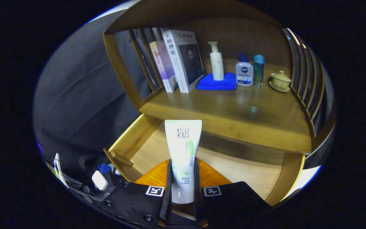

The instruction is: Pull open the drawer, take out the items inside it, and place them on the countertop above the cabinet.

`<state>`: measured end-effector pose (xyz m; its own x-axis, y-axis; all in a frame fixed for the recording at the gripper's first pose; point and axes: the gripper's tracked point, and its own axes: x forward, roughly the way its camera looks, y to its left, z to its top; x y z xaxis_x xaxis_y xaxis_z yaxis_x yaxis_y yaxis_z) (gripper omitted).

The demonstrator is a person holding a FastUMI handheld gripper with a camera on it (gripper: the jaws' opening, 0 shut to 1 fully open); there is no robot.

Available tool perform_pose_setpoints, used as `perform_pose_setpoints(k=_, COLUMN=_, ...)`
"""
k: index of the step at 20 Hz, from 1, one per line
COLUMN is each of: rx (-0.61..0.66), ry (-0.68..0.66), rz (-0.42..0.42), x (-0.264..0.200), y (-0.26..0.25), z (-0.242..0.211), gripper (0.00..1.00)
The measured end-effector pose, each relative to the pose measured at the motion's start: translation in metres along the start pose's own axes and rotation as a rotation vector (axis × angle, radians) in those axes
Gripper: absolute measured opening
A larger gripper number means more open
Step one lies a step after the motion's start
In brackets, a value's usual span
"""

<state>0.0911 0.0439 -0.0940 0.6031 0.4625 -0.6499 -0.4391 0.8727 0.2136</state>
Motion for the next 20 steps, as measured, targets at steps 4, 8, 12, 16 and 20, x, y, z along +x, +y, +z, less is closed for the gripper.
perform_pose_setpoints(k=4, rx=0.032, ry=-0.11, rz=-0.068, x=-0.006, y=-0.028, z=0.044, gripper=0.3)
perform_pose_setpoints(k=8, rx=0.108, ry=-0.181, rz=-0.139, x=0.007, y=-0.056, z=0.078, gripper=0.3)
perform_pose_setpoints(k=12, rx=0.187, ry=-0.25, rz=-0.231, x=0.029, y=-0.077, z=0.1, gripper=0.3)
perform_pose_setpoints(k=16, rx=0.28, ry=-0.252, rz=-0.252, x=0.054, y=-0.094, z=0.116, gripper=0.31)
perform_pose_setpoints(k=20, rx=0.332, ry=-0.202, rz=-0.268, x=0.077, y=-0.098, z=0.11, gripper=0.3)
